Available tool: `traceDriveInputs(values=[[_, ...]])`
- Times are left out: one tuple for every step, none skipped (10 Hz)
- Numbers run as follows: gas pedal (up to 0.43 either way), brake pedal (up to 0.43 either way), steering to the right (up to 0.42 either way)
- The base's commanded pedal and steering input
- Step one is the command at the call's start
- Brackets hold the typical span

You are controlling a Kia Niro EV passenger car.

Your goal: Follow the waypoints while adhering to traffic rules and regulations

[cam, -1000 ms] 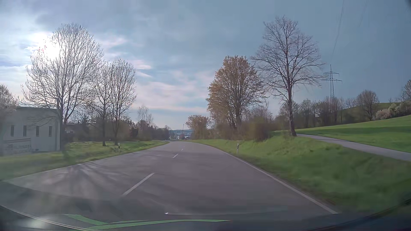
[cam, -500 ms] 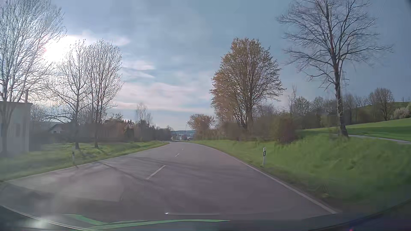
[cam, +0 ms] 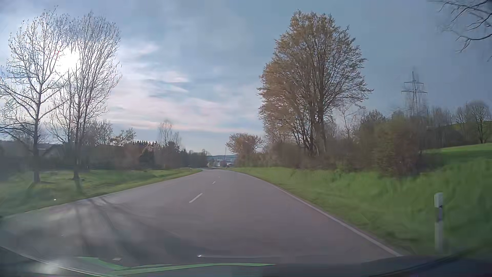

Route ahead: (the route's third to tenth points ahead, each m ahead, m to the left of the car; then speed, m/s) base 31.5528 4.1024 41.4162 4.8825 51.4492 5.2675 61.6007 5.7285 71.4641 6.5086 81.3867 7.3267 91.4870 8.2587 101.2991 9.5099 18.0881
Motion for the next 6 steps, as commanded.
traceDriveInputs(values=[[0.067, 0.0, -0.005], [0.079, 0.0, -0.005], [0.079, 0.0, -0.005], [0.079, 0.0, -0.006], [0.079, 0.0, -0.007], [0.087, 0.0, -0.007]])
